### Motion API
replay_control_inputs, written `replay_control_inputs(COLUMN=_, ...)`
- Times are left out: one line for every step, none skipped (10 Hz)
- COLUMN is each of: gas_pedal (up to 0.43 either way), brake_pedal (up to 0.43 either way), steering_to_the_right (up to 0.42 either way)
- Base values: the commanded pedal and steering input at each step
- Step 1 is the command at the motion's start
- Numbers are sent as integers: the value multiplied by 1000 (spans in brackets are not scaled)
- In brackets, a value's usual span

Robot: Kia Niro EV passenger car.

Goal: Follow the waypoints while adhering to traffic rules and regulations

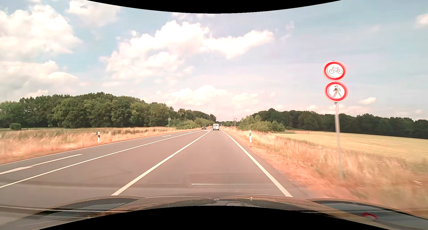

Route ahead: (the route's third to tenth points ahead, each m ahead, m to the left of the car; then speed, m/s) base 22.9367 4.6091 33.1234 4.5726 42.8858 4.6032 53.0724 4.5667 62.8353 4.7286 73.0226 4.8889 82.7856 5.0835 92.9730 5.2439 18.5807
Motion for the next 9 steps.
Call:
replay_control_inputs(gas_pedal=228, brake_pedal=0, steering_to_the_right=-3)
replay_control_inputs(gas_pedal=240, brake_pedal=0, steering_to_the_right=-3)
replay_control_inputs(gas_pedal=240, brake_pedal=0, steering_to_the_right=-4)
replay_control_inputs(gas_pedal=228, brake_pedal=0, steering_to_the_right=-3)
replay_control_inputs(gas_pedal=220, brake_pedal=0, steering_to_the_right=-3)
replay_control_inputs(gas_pedal=177, brake_pedal=0, steering_to_the_right=-3)
replay_control_inputs(gas_pedal=177, brake_pedal=0, steering_to_the_right=-3)
replay_control_inputs(gas_pedal=177, brake_pedal=0, steering_to_the_right=-3)
replay_control_inputs(gas_pedal=177, brake_pedal=0, steering_to_the_right=-3)
